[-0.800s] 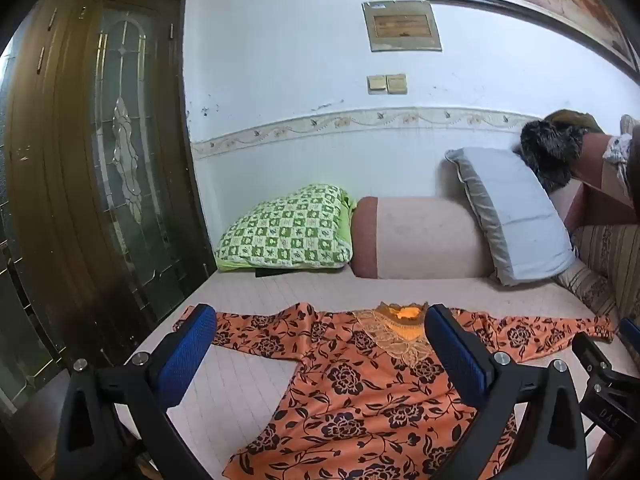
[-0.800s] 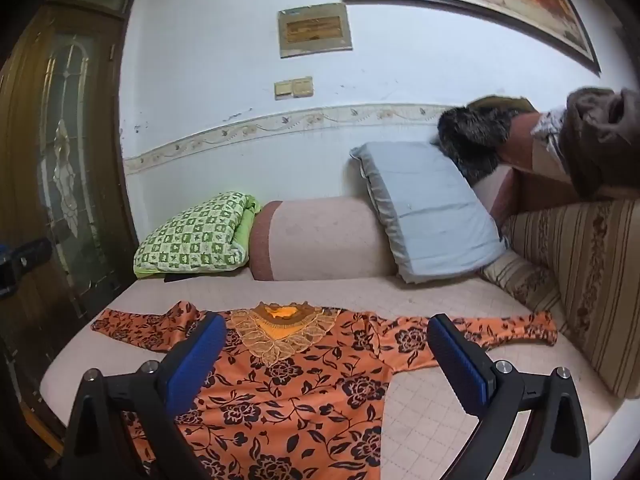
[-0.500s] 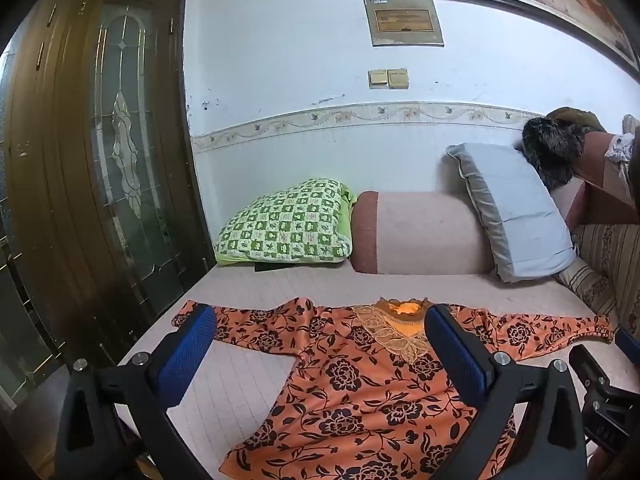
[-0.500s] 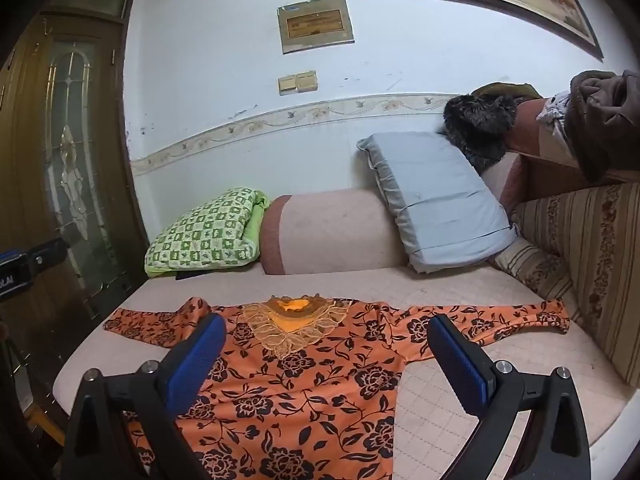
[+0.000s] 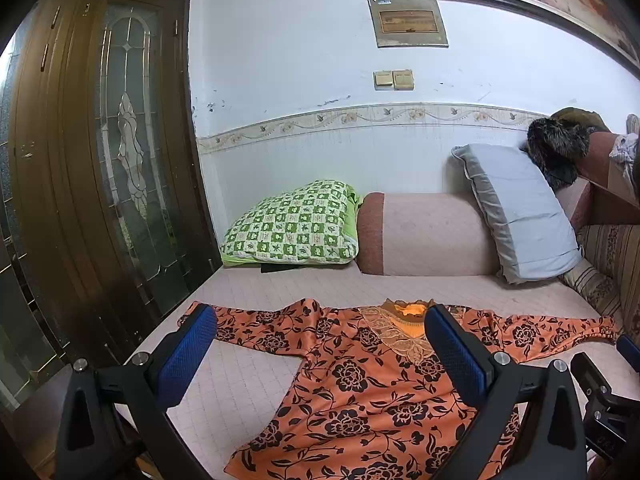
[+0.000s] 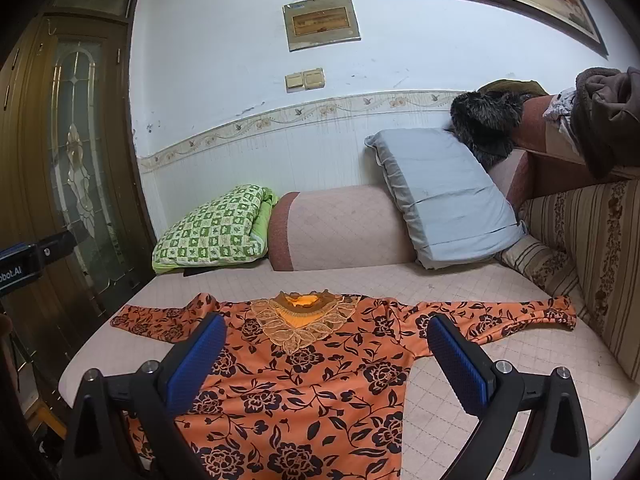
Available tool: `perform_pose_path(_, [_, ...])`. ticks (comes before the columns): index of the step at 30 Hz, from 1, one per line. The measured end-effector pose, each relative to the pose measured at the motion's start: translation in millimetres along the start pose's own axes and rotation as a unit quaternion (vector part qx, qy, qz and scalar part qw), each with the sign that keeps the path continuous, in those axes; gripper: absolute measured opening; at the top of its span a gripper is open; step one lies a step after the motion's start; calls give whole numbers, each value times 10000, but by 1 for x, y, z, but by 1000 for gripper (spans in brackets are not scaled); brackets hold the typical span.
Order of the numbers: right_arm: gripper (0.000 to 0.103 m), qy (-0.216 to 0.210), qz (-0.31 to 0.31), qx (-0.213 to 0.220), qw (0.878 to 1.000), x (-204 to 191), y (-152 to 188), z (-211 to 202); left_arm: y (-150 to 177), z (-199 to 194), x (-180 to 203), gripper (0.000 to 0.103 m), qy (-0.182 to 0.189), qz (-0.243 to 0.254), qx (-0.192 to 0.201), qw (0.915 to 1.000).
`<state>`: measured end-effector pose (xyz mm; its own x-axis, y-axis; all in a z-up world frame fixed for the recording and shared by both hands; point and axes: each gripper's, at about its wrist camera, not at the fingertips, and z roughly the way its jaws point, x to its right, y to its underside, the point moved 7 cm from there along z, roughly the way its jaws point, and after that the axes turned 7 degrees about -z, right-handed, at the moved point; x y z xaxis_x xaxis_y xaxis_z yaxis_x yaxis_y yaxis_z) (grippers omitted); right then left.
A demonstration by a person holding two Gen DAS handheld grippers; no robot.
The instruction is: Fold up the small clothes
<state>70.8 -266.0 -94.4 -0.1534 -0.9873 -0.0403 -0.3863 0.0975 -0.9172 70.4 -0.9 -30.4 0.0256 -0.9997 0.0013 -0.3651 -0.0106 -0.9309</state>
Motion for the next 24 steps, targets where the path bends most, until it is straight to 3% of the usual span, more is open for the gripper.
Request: perform_pose_path(24, [102, 113, 159, -237, 9995, 20, 15, 32, 15, 39, 20, 103, 16, 150, -276, 9995])
